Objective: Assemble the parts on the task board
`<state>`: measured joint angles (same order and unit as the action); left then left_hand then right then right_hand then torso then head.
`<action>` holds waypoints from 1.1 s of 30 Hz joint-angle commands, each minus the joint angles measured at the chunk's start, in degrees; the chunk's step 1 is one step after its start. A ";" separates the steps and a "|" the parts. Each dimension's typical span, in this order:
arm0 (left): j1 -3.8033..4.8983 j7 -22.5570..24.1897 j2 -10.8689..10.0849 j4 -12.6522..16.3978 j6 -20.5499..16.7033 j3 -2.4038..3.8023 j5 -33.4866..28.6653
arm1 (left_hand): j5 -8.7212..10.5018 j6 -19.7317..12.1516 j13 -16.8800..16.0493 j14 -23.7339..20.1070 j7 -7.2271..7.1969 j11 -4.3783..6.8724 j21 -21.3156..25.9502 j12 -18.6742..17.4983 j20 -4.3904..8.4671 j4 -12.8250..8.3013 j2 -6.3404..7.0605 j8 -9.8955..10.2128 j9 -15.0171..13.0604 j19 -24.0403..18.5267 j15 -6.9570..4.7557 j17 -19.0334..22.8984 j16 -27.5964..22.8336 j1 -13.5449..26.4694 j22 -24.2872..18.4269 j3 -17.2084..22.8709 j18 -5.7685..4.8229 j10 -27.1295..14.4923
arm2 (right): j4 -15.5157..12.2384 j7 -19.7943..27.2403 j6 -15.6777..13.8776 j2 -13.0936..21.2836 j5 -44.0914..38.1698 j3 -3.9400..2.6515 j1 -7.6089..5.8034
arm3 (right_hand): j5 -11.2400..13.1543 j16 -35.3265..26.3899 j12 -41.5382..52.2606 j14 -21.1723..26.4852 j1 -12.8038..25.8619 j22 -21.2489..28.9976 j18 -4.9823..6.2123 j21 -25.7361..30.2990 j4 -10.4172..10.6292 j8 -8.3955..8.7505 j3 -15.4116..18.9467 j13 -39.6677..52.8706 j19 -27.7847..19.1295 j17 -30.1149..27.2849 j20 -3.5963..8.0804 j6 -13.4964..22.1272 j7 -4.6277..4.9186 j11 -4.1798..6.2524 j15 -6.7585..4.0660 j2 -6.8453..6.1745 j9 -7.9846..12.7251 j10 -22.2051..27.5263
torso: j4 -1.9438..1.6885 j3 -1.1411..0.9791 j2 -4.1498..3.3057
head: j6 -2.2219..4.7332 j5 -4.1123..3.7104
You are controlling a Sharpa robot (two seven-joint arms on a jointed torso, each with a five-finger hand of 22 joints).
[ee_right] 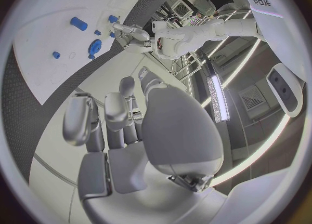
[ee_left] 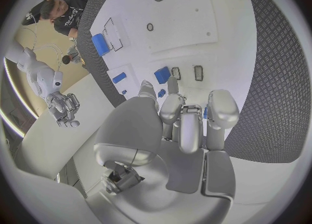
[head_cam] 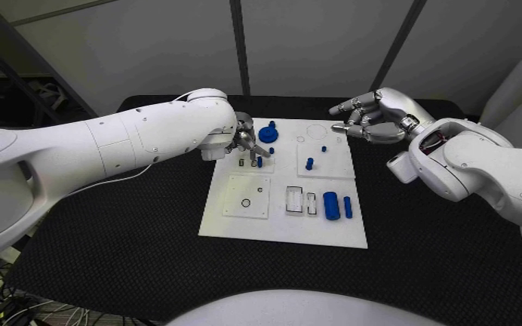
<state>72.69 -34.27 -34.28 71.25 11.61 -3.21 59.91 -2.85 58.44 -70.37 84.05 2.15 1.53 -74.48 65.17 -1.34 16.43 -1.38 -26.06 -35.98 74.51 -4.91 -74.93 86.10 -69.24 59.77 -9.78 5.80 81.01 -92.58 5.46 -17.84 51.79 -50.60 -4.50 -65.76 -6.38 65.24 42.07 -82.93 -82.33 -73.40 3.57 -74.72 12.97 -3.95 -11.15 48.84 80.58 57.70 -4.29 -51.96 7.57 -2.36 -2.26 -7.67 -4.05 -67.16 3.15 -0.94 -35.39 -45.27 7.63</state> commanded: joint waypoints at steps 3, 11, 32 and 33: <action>0.10 0.04 0.15 -0.01 0.76 0.01 0.47 | 0.01 -0.47 -0.15 4.75 -0.17 0.36 -0.30 0.05 0.05 -0.03 -0.18 -0.24 -0.47 -0.56 -0.26 -10.34 0.37 -1.06 0.07 0.53 0.07 0.00 | 0.05 -0.15 0.38 -0.11 -0.27 -0.05 -0.12 | -0.35 -0.31 -0.13 -0.27 0.61 0.17 0.57 0.45 -0.23 0.20 -0.03 -0.17 0.35 0.01 0.16 -0.03 -0.21 0.02 0.07 -0.15 0.09 -0.30 | 0.05 -0.04 -0.02 | -0.16 0.06; 0.10 0.22 0.36 -0.06 1.54 0.00 0.46 | 0.00 -0.70 -0.44 4.72 -0.14 0.33 -0.31 -0.21 0.01 -0.39 -0.50 -0.18 -1.53 -0.81 -0.22 -10.28 0.31 -2.36 0.11 0.91 0.10 -0.06 | 0.19 -0.29 0.33 -0.29 -0.40 -0.05 -0.12 | -0.63 -0.37 -0.07 -0.31 0.51 0.11 0.56 0.42 -0.34 0.18 -0.15 -0.20 0.42 0.03 0.18 -0.07 -0.23 0.05 0.05 -0.10 0.08 -0.33 | -0.02 -0.03 -0.02 | -0.26 0.06; 0.09 0.44 0.98 -0.80 3.62 -0.51 0.45 | -0.01 -0.88 -0.71 4.72 -0.09 0.28 -0.33 -0.59 -0.05 -0.75 -0.96 -0.02 -2.64 -1.05 -0.17 -10.32 0.33 -3.62 0.21 1.24 0.12 -0.12 | 0.35 -0.54 0.43 -0.54 -0.59 -0.05 -0.12 | -0.66 -0.42 -0.09 -0.30 0.50 0.10 0.55 0.41 -0.36 0.18 -0.17 -0.23 0.44 -0.01 0.18 -0.07 -0.23 0.05 0.05 -0.09 0.08 -0.32 | -0.02 -0.01 -0.03 | -0.59 0.00; 0.09 0.52 0.99 -0.76 3.68 -0.51 0.43 | -0.02 -0.90 -0.75 4.71 -0.09 0.28 -0.34 -0.59 -0.06 -0.78 -1.03 0.00 -2.73 -1.05 -0.16 -10.30 0.31 -3.72 0.24 1.28 0.12 -0.11 | 0.36 -0.55 0.43 -0.55 -0.62 -0.05 -0.12 | -0.66 -0.42 -0.09 -0.30 0.50 0.10 0.55 0.41 -0.36 0.18 -0.17 -0.23 0.44 -0.01 0.18 -0.07 -0.23 0.05 0.05 -0.09 0.08 -0.32 | -0.03 -0.01 -0.02 | -0.61 0.00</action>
<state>72.68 -34.17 -33.37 70.43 14.10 -3.74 60.03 -2.85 58.03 -71.04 84.05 2.15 1.52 -74.48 64.94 -1.55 15.72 -2.42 -26.06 -38.64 73.88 -4.91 -74.92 86.10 -72.25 59.94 -8.76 5.78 81.01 -92.21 4.74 -17.72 51.29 -50.99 -4.50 -65.76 -6.65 65.03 42.08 -82.93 -82.33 -73.28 3.56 -74.48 12.80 -3.96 -11.32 48.66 80.79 57.68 -4.08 -51.96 7.57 -2.36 -2.25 -7.67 -4.06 -67.16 3.15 -0.96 -35.43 -45.85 7.62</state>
